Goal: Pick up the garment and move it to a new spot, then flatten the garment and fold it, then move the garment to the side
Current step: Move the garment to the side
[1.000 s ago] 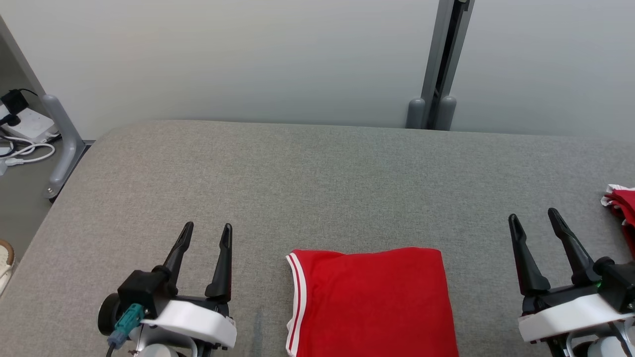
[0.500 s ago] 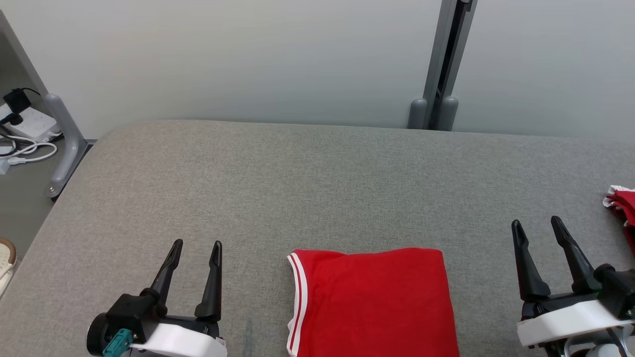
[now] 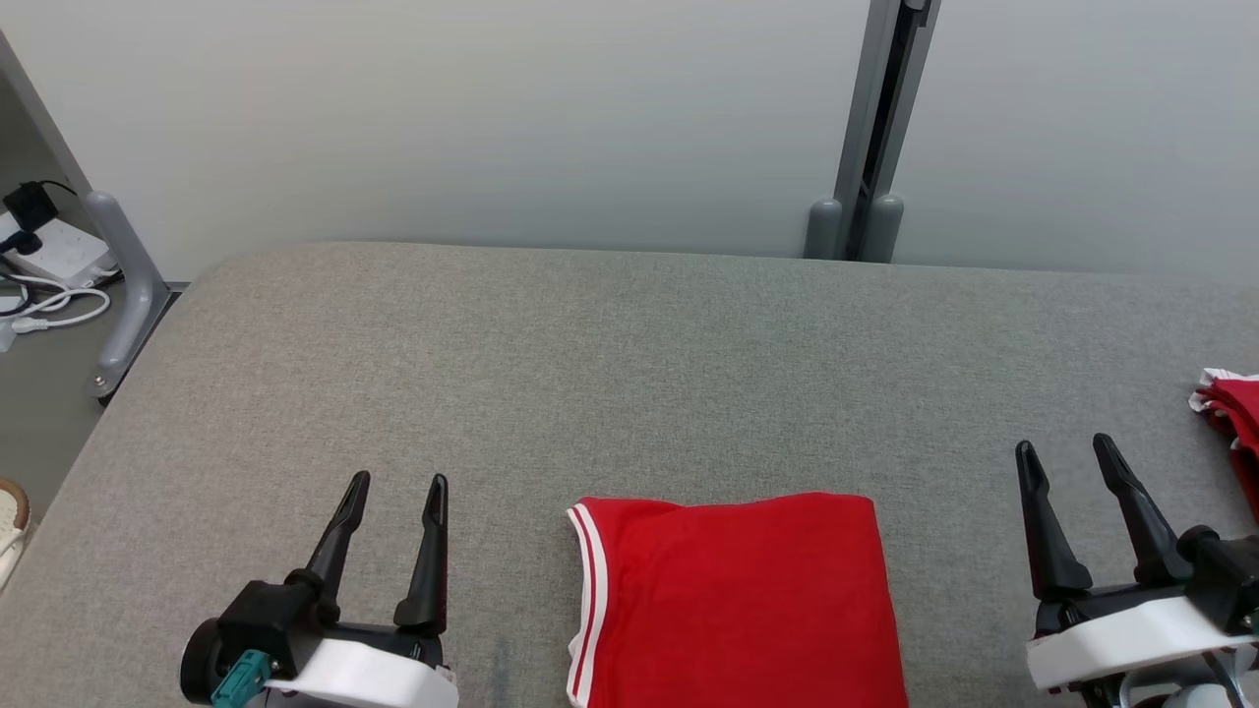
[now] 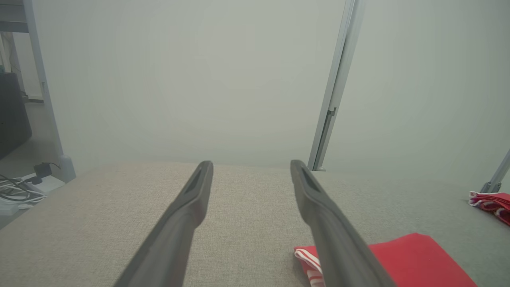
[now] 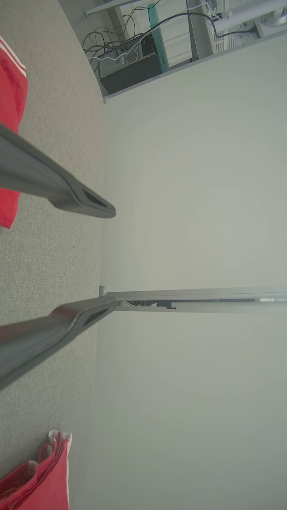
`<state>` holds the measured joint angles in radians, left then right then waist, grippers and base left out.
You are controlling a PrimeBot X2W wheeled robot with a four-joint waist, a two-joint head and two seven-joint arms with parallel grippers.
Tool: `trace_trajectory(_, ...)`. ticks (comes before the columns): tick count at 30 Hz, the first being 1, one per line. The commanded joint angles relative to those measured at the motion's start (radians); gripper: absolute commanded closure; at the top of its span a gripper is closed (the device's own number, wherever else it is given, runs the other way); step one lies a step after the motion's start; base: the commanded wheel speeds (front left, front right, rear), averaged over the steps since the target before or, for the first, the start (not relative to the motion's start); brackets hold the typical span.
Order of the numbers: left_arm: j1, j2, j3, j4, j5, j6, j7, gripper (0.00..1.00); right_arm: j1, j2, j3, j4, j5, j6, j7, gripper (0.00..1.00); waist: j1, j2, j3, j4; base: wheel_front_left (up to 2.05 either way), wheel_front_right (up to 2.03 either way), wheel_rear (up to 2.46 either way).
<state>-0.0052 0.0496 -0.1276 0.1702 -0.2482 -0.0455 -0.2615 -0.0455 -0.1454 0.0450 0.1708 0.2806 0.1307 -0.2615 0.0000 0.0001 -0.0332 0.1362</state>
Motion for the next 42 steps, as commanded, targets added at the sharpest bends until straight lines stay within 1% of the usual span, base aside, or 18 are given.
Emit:
trace_trajectory(1,-0.004,0.003,0.0,-0.004,-0.007,0.005,-0.003,0.0,0.005,-0.006,0.001,0.005,-0.003,0.0,-0.004,0.0,0.0,-0.0001,0.0,0.0,0.0,0.0,0.0)
trace_trajectory(9,-0.005,0.003,-0.001,-0.001,0.002,0.001,-0.003,0.0,0.003,-0.012,0.011,0.021,0.01,0.0,-0.004,0.0,0.0,-0.0001,-0.002,-0.002,0.0,0.0,0.0)
trace_trajectory(21,-0.001,0.003,-0.006,0.005,-0.007,0.001,-0.003,0.0,0.001,-0.016,0.012,0.05,-0.003,0.0,-0.004,0.0,0.0,-0.0001,-0.001,-0.005,0.0,0.0,0.0)
trace_trajectory(23,-0.002,0.003,-0.008,0.006,-0.009,0.001,-0.003,0.0,0.005,-0.021,0.033,0.065,0.018,0.0,-0.004,0.0,0.0,-0.0001,0.002,-0.004,0.0,0.0,0.0)
trace_trajectory(25,-0.003,0.003,-0.012,0.01,-0.01,0.001,-0.003,0.0,0.02,-0.036,0.092,0.123,0.079,0.0,-0.004,0.0,0.0,-0.0001,0.006,-0.002,0.0,0.0,0.0)
trace_trajectory(27,-0.006,0.003,-0.018,0.016,-0.01,0.001,-0.003,0.0,0.006,-0.074,0.162,0.177,0.151,0.0,0.0,0.0,0.0,-0.0001,0.012,0.001,0.0,0.0,0.0)
trace_trajectory(30,-0.014,0.003,-0.026,0.024,-0.01,0.003,-0.003,0.0,-0.021,-0.125,0.28,0.231,0.291,0.0,0.056,0.0,0.0,-0.0001,0.025,0.007,0.0,0.0,0.0)
trace_trajectory(34,-0.03,0.003,-0.041,0.029,-0.008,0.004,-0.003,0.0,-0.059,-0.202,0.41,0.244,0.469,0.0,0.133,0.0,0.0,-0.0001,0.057,0.017,0.0,0.0,0.0)
trace_trajectory(38,-0.049,0.004,-0.057,0.035,0.001,0.01,-0.003,0.0,-0.099,-0.252,0.503,0.245,0.628,0.0,0.202,0.0,0.0,-0.0001,0.086,0.033,0.0,0.0,0.0)
trace_trajectory(42,-0.07,0.004,-0.069,0.038,0.001,0.013,-0.003,0.0,-0.14,-0.294,0.592,0.232,0.73,0.0,0.247,0.0,0.0,-0.0001,0.107,0.054,0.0,0.0,0.0)
